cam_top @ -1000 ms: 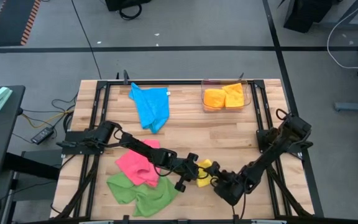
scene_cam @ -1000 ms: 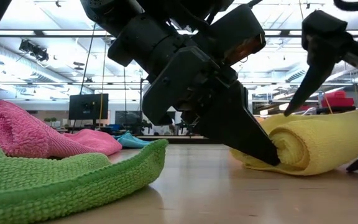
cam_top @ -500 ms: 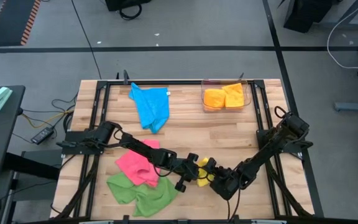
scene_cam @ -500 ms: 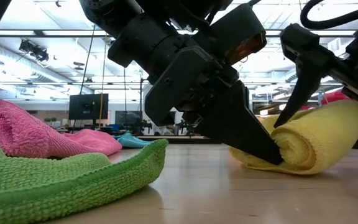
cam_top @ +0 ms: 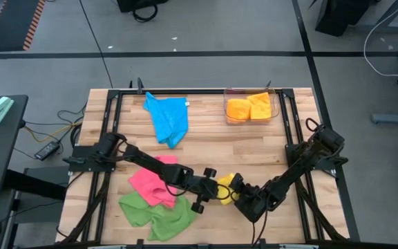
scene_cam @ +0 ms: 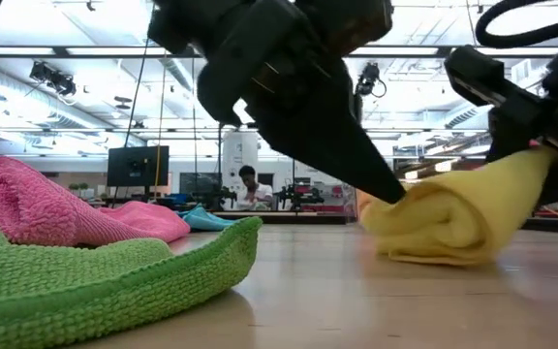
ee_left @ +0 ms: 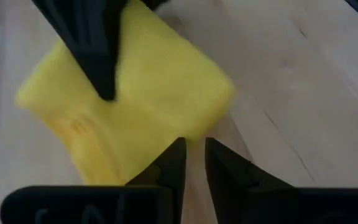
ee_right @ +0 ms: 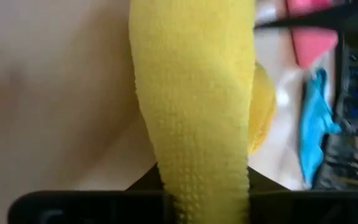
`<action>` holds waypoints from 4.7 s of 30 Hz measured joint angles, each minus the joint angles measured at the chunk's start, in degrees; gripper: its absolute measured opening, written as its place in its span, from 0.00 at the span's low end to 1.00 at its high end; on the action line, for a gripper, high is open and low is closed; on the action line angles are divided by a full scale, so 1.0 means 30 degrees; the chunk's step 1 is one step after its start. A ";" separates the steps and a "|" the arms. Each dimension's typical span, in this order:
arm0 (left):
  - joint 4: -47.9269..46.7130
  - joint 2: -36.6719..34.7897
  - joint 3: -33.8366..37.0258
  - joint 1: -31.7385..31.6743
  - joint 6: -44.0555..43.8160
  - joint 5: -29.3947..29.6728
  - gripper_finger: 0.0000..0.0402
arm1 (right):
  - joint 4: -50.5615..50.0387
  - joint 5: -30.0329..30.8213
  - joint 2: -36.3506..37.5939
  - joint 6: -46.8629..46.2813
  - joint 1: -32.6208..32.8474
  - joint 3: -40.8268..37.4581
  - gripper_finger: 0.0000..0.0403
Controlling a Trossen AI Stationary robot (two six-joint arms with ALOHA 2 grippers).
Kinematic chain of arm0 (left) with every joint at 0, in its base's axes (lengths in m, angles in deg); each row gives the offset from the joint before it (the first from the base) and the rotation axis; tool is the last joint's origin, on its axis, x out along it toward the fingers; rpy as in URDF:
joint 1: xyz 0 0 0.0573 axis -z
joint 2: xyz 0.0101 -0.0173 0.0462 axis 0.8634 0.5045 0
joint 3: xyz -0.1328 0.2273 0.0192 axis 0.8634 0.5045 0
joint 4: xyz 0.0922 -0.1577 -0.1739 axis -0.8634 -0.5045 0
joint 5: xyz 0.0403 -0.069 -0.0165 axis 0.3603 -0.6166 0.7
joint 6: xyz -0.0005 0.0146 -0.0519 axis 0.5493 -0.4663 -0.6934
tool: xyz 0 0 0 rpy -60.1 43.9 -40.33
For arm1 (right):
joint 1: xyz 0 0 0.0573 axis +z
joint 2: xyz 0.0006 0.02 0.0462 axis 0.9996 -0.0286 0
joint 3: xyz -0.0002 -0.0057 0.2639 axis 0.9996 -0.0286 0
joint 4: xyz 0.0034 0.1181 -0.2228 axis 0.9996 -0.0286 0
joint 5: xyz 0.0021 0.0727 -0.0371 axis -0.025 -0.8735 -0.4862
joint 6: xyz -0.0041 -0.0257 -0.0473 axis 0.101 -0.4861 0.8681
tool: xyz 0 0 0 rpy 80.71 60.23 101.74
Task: Fold microfiber towels
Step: Stack the folded yellow microfiber cloth on top of the folded orange microfiber cloth
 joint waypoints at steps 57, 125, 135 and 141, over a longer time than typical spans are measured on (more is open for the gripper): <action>-0.0231 -0.0291 -0.0022 -0.0351 -0.0907 0.0518 0.07 | -0.2045 0.1128 1.0982 0.9093 -1.9695 -0.0692 0.12; -0.0845 -0.0291 0.0066 -0.0722 -0.0457 0.0518 0.05 | 0.2859 -0.6980 0.8424 1.4512 -2.3326 -0.4204 0.27; -0.0845 -0.0291 0.0073 -0.0722 -0.0457 0.0518 0.05 | -0.0867 -0.8762 0.8424 1.2509 -2.3335 -0.2496 0.46; -0.0839 -0.0291 0.0073 -0.0722 -0.0457 0.0518 0.07 | -0.3328 -0.8652 0.8424 1.1835 -2.3319 -0.1205 0.48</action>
